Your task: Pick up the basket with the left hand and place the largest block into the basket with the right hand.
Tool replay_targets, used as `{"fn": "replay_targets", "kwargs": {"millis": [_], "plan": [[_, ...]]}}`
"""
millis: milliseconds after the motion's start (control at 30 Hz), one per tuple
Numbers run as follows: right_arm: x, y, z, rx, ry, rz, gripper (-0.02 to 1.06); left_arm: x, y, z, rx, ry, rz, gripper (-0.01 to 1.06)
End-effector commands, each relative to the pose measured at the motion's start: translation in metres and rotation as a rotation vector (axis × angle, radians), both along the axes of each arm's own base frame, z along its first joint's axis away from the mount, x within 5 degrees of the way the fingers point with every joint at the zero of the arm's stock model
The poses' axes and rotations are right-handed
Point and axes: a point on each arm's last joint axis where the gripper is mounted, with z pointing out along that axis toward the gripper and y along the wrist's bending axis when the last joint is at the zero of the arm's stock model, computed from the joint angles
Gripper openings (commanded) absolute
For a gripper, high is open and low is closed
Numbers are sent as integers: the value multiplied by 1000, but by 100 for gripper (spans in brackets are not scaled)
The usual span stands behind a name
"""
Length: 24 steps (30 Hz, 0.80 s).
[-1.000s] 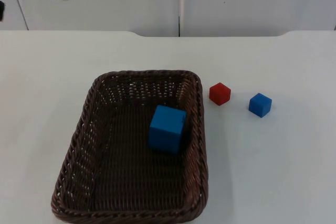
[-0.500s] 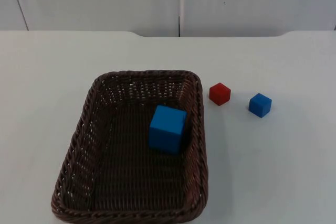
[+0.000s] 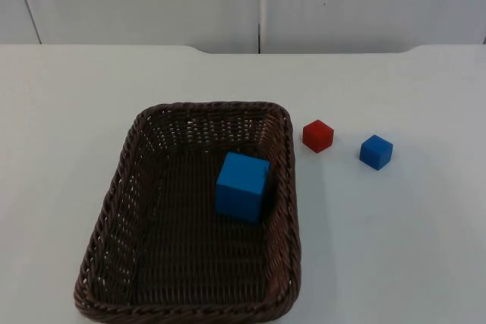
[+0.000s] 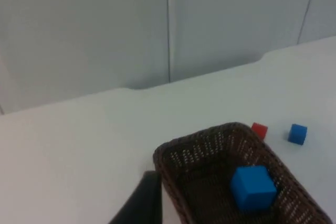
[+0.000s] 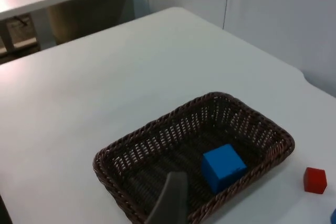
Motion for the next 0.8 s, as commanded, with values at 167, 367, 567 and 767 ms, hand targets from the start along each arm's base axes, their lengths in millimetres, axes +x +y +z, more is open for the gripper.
{"fn": "replay_targets", "kwargs": {"millis": [167, 367, 567, 767], "plan": [[-19, -24, -5, 17, -12, -6, 75, -20, 7, -26, 4, 51, 67, 105], [-33, -41, -8, -1, 2, -9, 75, -34, 11, -50, 1, 88, 109, 105], [-46, -57, -11, -7, 1, -12, 75, -50, 15, -63, 8, 79, 145, 105], [-56, -72, -16, -17, 5, -19, 75, -60, 18, -70, 34, 59, 160, 105]]}}
